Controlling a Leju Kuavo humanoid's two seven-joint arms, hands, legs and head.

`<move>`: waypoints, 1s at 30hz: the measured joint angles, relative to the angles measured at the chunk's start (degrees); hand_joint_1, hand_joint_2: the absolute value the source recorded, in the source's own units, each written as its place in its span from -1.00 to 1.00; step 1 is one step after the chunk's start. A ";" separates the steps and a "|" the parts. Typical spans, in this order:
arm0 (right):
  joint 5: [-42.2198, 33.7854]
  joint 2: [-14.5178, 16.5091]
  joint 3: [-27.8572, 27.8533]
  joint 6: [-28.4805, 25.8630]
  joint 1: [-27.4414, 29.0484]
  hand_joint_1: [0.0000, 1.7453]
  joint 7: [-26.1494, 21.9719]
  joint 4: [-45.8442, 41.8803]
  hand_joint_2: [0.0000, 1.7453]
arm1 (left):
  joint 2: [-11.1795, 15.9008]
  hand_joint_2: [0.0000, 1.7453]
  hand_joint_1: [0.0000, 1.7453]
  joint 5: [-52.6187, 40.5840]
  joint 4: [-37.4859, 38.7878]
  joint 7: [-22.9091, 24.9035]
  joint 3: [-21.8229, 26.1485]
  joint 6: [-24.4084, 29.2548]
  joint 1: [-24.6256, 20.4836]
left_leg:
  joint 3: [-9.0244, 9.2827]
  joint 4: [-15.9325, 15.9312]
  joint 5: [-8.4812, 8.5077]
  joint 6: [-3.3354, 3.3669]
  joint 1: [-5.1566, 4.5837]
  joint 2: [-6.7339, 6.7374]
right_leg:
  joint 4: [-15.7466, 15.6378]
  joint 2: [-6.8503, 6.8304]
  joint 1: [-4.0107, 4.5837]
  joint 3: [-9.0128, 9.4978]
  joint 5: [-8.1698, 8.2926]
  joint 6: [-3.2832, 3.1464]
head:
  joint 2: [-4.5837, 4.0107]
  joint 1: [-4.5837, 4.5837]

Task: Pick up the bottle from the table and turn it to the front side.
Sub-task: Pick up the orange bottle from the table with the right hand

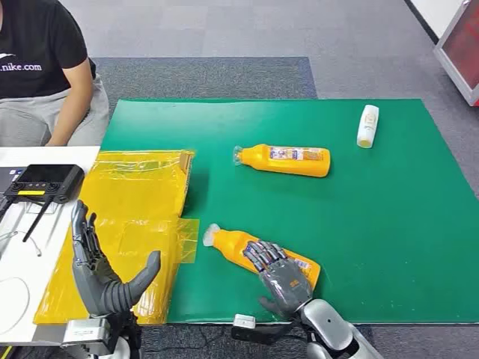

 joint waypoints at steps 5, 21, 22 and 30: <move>-0.79 -1.39 1.26 0.58 -2.02 -1.00 -0.37 1.76 1.00 | 0.24 1.00 -1.00 -0.08 0.01 0.00 -0.04 0.31 -0.03 | 0.04 0.00 -0.01 -0.01 0.00 0.03 | 0.00 0.02 0.00 0.01 0.00 -0.01 | 0.00 -0.02; 2.94 -1.13 3.00 -4.12 -6.08 -1.00 7.63 4.72 1.00 | 1.06 1.00 -1.00 -0.59 0.15 0.00 -0.43 2.24 1.23 | 0.02 0.00 0.08 0.00 0.00 0.01 | 0.00 0.02 0.00 0.02 0.12 0.06 | 0.00 -0.01; 3.04 -0.85 3.00 -4.80 -5.92 -1.00 7.88 4.61 1.00 | 1.09 1.00 -1.00 -0.73 0.15 0.00 -0.40 2.25 1.37 | 0.02 0.00 0.08 0.00 0.00 0.02 | 0.00 0.02 0.00 0.01 0.12 0.06 | 0.00 -0.02; 5.77 2.79 1.76 -5.11 -4.12 -1.00 11.97 2.66 1.00 | 1.00 1.00 -1.00 -3.31 0.13 0.00 0.30 0.22 2.46 | 0.01 -0.01 0.03 -0.04 0.02 0.02 | 0.01 0.01 0.02 -0.02 0.00 -0.04 | 0.00 -0.01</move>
